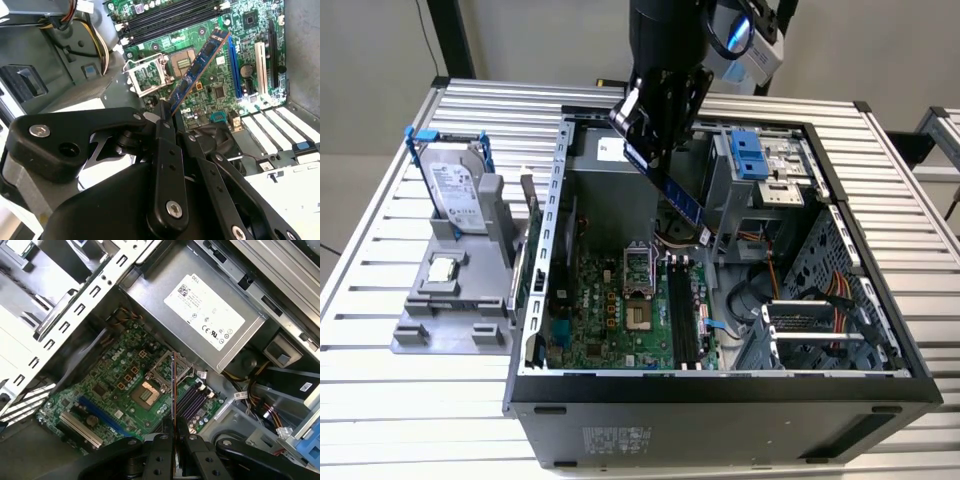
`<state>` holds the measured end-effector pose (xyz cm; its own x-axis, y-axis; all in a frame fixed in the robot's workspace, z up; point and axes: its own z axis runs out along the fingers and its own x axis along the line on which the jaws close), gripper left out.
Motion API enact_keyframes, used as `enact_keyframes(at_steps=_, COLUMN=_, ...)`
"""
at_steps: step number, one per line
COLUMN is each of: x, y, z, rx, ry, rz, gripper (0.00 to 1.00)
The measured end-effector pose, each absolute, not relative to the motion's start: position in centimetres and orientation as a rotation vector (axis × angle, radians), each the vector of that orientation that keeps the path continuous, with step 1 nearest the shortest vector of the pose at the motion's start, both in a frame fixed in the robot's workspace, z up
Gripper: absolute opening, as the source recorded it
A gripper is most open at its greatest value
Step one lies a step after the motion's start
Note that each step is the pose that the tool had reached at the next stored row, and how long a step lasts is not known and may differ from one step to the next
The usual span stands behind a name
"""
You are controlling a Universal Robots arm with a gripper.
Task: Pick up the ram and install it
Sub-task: 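Insert the ram into the slot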
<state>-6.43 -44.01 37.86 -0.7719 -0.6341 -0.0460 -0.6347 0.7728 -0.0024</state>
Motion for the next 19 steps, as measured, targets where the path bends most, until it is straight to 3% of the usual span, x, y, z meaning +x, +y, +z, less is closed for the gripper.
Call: enact_keyframes(at_steps=19, x=-4.8, y=-44.0, z=37.9, rx=-1.043, ry=2.918, rz=0.021, gripper=0.00)
